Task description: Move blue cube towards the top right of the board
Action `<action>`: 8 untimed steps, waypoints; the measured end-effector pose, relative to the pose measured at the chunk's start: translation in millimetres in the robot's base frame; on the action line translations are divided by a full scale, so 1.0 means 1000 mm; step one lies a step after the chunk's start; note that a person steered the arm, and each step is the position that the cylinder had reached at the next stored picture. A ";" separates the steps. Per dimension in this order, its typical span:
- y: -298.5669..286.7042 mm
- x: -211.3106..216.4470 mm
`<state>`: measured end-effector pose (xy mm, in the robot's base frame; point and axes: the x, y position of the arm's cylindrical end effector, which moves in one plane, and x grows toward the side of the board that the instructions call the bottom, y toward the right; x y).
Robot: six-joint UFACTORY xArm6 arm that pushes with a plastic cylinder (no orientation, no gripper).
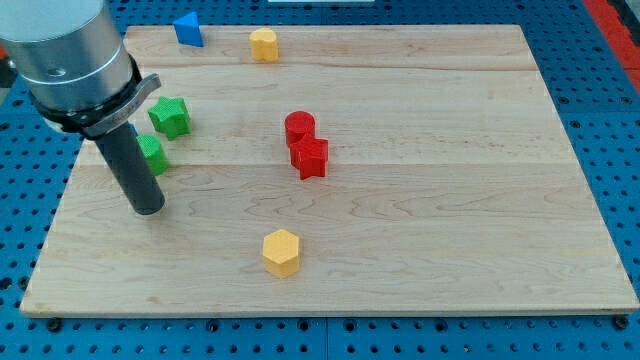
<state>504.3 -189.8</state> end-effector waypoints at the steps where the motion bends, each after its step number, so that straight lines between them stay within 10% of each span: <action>1: -0.010 0.001; 8: -0.035 0.009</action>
<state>512.9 -225.0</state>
